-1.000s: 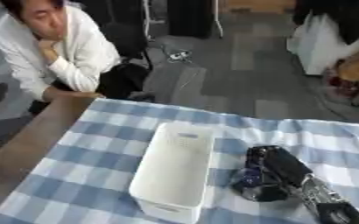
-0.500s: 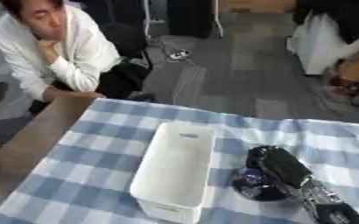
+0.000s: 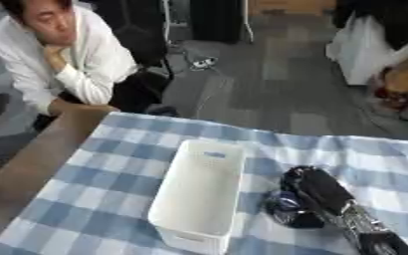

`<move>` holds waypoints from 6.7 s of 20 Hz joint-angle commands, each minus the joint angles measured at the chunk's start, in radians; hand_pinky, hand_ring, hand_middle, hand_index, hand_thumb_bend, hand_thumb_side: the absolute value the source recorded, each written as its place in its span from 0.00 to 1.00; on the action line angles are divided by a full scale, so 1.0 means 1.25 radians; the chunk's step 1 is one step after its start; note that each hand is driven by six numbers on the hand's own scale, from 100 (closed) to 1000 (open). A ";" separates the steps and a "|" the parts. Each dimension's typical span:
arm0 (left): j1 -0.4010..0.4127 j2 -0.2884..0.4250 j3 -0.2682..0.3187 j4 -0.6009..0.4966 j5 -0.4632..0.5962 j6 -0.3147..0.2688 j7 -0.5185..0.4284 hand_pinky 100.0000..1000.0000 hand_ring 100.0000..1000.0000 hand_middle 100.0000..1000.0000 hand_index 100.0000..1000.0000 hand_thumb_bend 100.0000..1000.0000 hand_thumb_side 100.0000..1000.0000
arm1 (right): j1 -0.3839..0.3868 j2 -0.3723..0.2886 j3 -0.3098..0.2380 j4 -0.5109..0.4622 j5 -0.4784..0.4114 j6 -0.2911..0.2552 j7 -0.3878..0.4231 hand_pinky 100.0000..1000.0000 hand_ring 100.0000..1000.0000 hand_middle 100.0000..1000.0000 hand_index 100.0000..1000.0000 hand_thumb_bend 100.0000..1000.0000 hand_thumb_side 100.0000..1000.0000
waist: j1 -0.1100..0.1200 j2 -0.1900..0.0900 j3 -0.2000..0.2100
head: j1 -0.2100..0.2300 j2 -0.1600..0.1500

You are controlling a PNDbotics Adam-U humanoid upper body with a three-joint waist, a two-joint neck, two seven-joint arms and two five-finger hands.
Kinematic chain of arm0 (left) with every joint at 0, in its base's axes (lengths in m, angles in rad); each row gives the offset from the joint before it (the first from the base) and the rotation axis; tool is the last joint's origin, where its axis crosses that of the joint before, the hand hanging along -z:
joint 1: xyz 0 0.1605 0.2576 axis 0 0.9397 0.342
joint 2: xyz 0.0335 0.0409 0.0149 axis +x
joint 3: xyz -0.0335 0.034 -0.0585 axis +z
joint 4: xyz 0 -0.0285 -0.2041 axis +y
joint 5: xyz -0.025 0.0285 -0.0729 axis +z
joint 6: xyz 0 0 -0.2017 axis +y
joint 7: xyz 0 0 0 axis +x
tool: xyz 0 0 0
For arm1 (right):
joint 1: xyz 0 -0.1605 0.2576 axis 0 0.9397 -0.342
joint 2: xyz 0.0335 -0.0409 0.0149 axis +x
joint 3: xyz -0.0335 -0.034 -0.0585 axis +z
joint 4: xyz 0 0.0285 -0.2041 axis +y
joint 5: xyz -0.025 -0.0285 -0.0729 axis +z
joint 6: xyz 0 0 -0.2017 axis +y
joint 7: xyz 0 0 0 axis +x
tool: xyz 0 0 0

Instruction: Pick up objects on the table and place them in the box.

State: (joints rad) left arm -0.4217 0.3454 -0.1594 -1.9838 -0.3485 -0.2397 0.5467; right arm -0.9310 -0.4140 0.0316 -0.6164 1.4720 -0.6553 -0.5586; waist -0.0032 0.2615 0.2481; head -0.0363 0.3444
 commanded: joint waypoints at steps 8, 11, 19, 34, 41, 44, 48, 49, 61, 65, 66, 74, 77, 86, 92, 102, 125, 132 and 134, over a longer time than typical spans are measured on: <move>-0.012 0.007 0.003 -0.013 -0.001 -0.001 0.001 0.86 0.74 0.99 0.99 0.00 0.87 | 0.017 -0.012 -0.001 0.006 -0.005 -0.060 -0.132 0.00 0.00 0.00 0.09 0.00 0.99 | 0.004 -0.008 -0.002 | 0.000 -0.012; -0.012 0.007 0.002 -0.013 -0.001 -0.001 0.001 0.86 0.74 0.99 0.99 0.00 0.87 | 0.021 -0.012 0.003 0.008 -0.018 -0.075 -0.145 0.00 0.00 0.00 0.04 0.00 0.99 | 0.004 -0.008 -0.003 | 0.000 -0.012; -0.009 0.009 0.002 -0.013 -0.001 0.000 0.001 0.86 0.74 0.99 0.99 0.00 0.87 | 0.026 -0.017 0.004 0.012 -0.085 -0.134 -0.116 0.00 0.00 0.00 0.02 0.00 1.00 | 0.005 -0.010 -0.008 | 0.002 -0.010; 0.005 0.023 0.002 -0.013 -0.005 0.003 0.000 0.86 0.74 0.99 0.99 0.00 0.87 | -0.002 -0.088 0.067 -0.132 -0.319 -0.192 0.008 0.00 0.00 0.00 0.02 0.00 1.00 | -0.003 -0.023 -0.024 | 0.018 0.005; 0.007 0.026 0.001 -0.013 -0.006 0.003 -0.001 0.86 0.75 0.99 0.99 0.00 0.87 | -0.010 -0.107 0.113 -0.232 -0.469 -0.193 0.109 0.00 0.00 0.00 0.02 0.00 0.99 | -0.007 -0.028 -0.027 | 0.023 0.013; 0.007 0.027 0.001 -0.013 -0.006 0.003 -0.002 0.86 0.75 0.99 0.99 0.00 0.87 | -0.016 -0.109 0.127 -0.270 -0.531 -0.186 0.152 0.00 0.00 0.00 0.01 0.00 0.99 | -0.008 -0.030 -0.027 | 0.026 0.018; 0.009 0.029 0.000 -0.013 -0.006 0.004 -0.003 0.86 0.75 0.99 0.99 0.00 0.87 | -0.028 -0.113 0.151 -0.317 -0.608 -0.178 0.212 0.00 0.00 0.00 0.01 0.00 0.99 | -0.010 -0.034 -0.028 | 0.029 0.024; 0.009 0.029 0.000 -0.013 -0.006 0.004 -0.003 0.86 0.75 0.99 0.99 0.00 0.87 | -0.032 -0.113 0.158 -0.329 -0.625 -0.177 0.226 0.00 0.00 0.00 0.01 0.00 0.99 | -0.011 -0.035 -0.028 | 0.030 0.025; 0.005 0.029 -0.003 -0.013 -0.004 0.002 -0.009 0.86 0.75 0.99 0.99 0.00 0.86 | -0.076 -0.075 0.204 -0.390 -0.756 -0.175 0.351 0.00 0.00 0.00 0.01 0.00 0.99 | -0.016 -0.046 -0.021 | 0.034 0.033; -0.004 0.024 -0.005 -0.013 -0.002 -0.001 -0.013 0.86 0.75 0.99 0.99 0.00 0.86 | -0.089 -0.045 0.206 -0.379 -0.772 -0.174 0.380 0.00 0.00 0.00 0.02 0.00 1.00 | -0.018 -0.046 -0.012 | 0.032 0.032; -0.007 0.022 -0.006 -0.013 -0.002 -0.001 -0.015 0.86 0.75 0.99 0.99 0.00 0.86 | -0.092 -0.038 0.204 -0.375 -0.771 -0.169 0.385 0.00 0.00 0.00 0.02 0.00 1.00 | -0.019 -0.046 -0.009 | 0.032 0.033; -0.034 0.006 -0.016 -0.013 0.004 -0.005 -0.033 0.86 0.75 0.98 0.99 0.00 0.86 | -0.112 -0.001 0.201 -0.351 -0.762 -0.168 0.400 0.00 0.00 0.00 0.02 0.00 1.00 | -0.027 -0.043 0.019 | 0.033 0.030; -0.043 0.000 -0.019 -0.013 0.006 -0.006 -0.038 0.86 0.75 0.98 0.99 0.00 0.86 | -0.115 0.007 0.197 -0.342 -0.758 -0.170 0.401 0.00 0.00 0.00 0.02 0.00 1.00 | -0.030 -0.042 0.028 | 0.035 0.026; -0.060 -0.011 -0.026 -0.013 0.011 -0.008 -0.049 0.86 0.75 0.98 0.99 0.00 0.86 | -0.120 0.026 0.189 -0.317 -0.737 -0.174 0.397 0.00 0.00 0.00 0.02 0.00 1.00 | -0.038 -0.040 0.047 | 0.038 0.019; -0.067 -0.014 -0.028 -0.013 0.014 -0.008 -0.054 0.86 0.75 0.98 0.99 0.00 0.86 | -0.124 0.033 0.187 -0.310 -0.724 -0.181 0.388 0.00 0.00 0.00 0.03 0.00 1.00 | -0.042 -0.041 0.054 | 0.042 0.016; -0.069 -0.013 -0.031 -0.013 0.016 -0.008 -0.059 0.86 0.75 0.98 0.99 0.00 0.86 | -0.121 0.030 0.202 -0.323 -0.674 -0.201 0.380 0.27 0.45 0.52 0.56 0.11 1.00 | -0.045 -0.043 0.056 | 0.048 0.015; -0.062 -0.006 -0.027 -0.013 0.012 -0.007 -0.057 0.86 0.75 0.99 0.99 0.00 0.86 | -0.057 -0.002 0.207 -0.419 -0.674 -0.201 0.410 0.83 0.81 0.88 0.89 0.42 1.00 | -0.045 -0.043 0.047 | 0.014 -0.072; -0.032 0.018 -0.013 -0.013 -0.002 0.001 -0.043 0.86 0.75 0.99 0.98 0.00 0.86 | 0.138 -0.082 0.178 -0.773 -0.948 -0.121 0.472 0.80 0.78 0.81 0.81 0.34 1.00 | -0.037 -0.045 0.003 | 0.000 -0.237; -0.019 0.026 -0.010 -0.013 -0.007 0.005 -0.039 0.86 0.75 0.99 0.98 0.00 0.86 | 0.202 -0.089 0.144 -0.876 -0.989 -0.080 0.505 0.77 0.76 0.79 0.78 0.30 1.00 | -0.034 -0.049 -0.012 | 0.000 -0.273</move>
State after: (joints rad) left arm -0.4397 0.3526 -0.1833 -1.9836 -0.3490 -0.2368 0.4913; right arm -0.6714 -0.4960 0.2400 -1.6248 0.2754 -0.7817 0.0535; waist -0.0490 0.2239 0.2289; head -0.0278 0.0379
